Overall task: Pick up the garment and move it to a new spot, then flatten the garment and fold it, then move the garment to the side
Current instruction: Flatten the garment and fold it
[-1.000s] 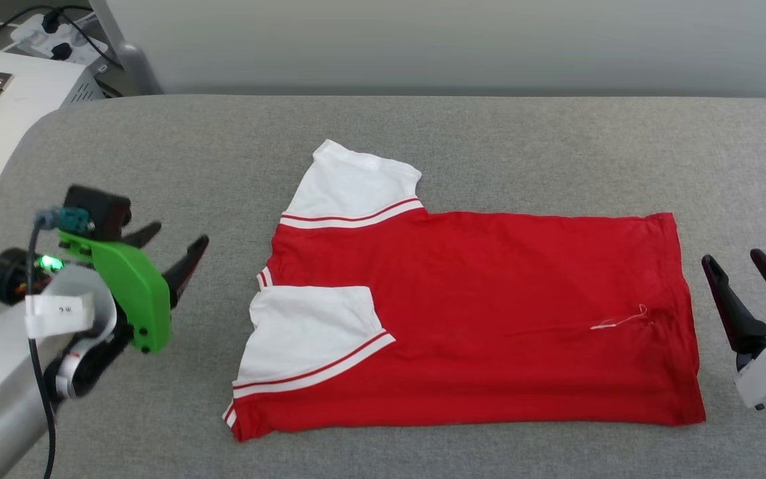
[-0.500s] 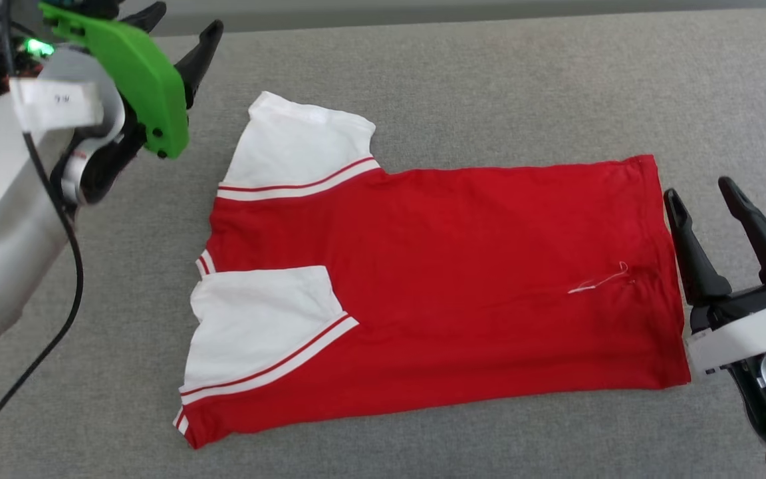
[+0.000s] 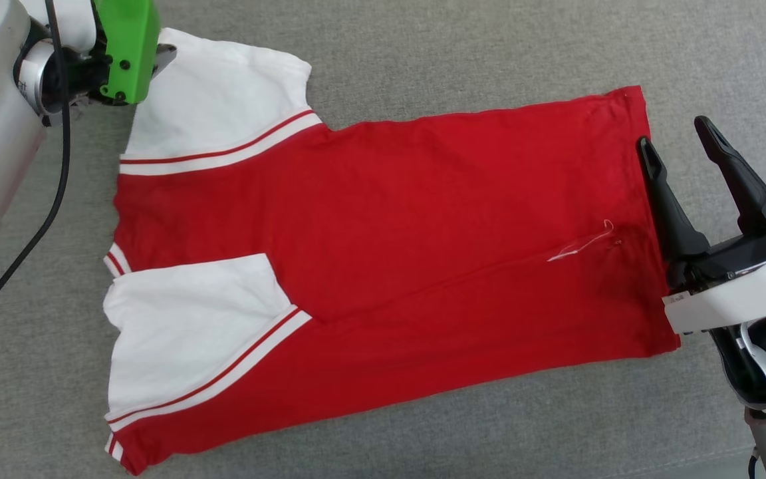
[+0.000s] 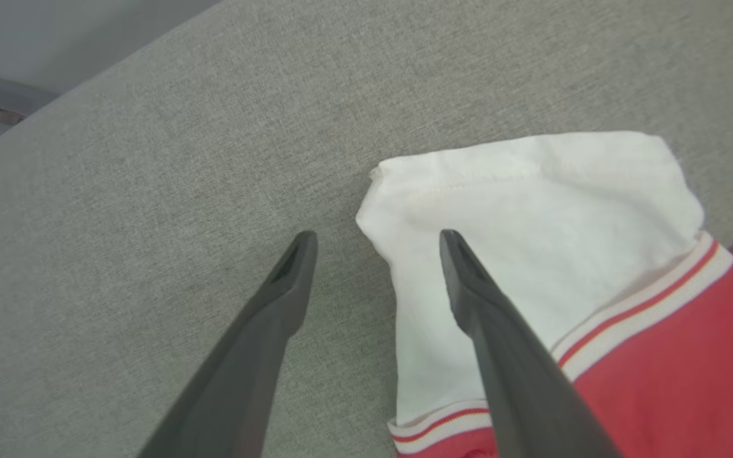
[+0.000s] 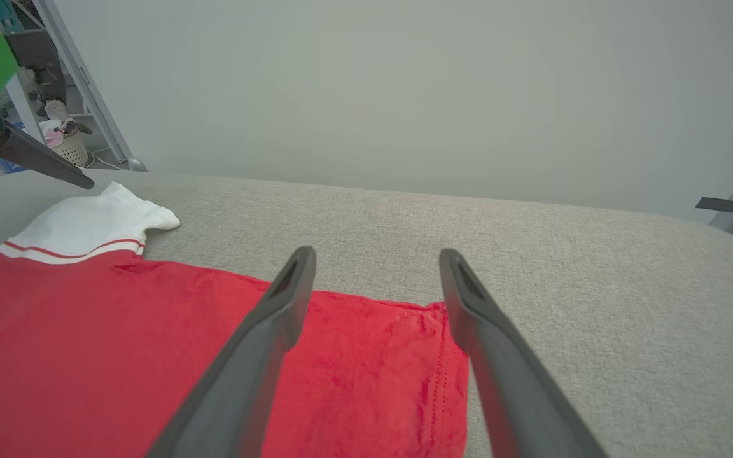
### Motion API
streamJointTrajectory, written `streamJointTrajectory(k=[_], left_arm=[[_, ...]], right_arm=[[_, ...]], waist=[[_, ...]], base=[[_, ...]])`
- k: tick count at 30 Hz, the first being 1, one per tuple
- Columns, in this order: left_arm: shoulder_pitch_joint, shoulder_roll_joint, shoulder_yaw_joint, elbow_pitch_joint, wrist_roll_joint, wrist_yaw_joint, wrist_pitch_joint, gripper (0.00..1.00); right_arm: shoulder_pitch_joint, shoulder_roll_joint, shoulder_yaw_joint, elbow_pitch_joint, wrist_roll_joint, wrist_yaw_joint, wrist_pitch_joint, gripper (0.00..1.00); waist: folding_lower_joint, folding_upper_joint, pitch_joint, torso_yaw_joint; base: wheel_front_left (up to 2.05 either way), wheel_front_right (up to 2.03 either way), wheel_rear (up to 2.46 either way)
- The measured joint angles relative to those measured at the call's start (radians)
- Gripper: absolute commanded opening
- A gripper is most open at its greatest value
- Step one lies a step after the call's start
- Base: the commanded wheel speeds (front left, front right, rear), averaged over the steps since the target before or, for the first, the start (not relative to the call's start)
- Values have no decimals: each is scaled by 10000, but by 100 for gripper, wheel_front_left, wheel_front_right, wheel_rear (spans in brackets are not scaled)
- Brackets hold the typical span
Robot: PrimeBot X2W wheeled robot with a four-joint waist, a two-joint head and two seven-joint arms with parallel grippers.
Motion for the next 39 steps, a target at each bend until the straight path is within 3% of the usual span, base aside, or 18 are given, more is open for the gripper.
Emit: streamJointTrajectory(k=[8, 9, 10, 16, 21, 27, 31, 35, 39], left_arm=[[-168, -77, -144, 629, -238, -161, 449, 100], [-243, -67, -174, 621, -240, -163, 596, 40], [-319, -58, -176, 610, -244, -174, 652, 0], [-345, -146, -380, 347, -263, -247, 140, 0], [-148, -173, -598, -125, -203, -247, -813, 0], [215, -171, -955, -1097, -134, -247, -1877, 0], [392, -163, -1160, -1685, -61, -247, -2376, 0], [469, -165, -1315, -2146, 46, -247, -2658, 0], [467, -161, -1406, -2506, 171, -249, -2851, 0]], right_arm=[[-286, 54, 100, 422, 13, 0, -324, 100], [-306, 46, 98, 468, 15, 0, -328, 100], [-334, 40, 88, 508, 17, 2, -336, 100], [-531, -77, -136, 571, 35, 0, -407, 100], [-825, -734, -456, 403, 113, 0, 224, 100], [-1651, -2019, -527, 395, 1398, 2, 2497, 100], [-2452, -3210, 17, 777, 2483, 0, 4838, 100], [-3195, -3843, 723, 1563, 3634, 0, 7409, 100], [-4033, -4094, 1377, 2462, 3779, 0, 9286, 100]], waist=[[-2, 0, 859, -455], [-2, 0, 931, -486], [-2, 0, 986, -505], [-2, 0, 966, -335], [-1, 0, 727, -41], [-1, 0, 262, 370], [-2, 0, -37, 763], [-1, 0, -247, 1123], [-1, 0, -362, 1482]], base=[[0, 0, 0], [0, 0, 0], [0, 0, 0], [0, 0, 0], [0, 0, 0], [0, 0, 0], [0, 0, 0], [0, 0, 0], [0, 0, 0]])
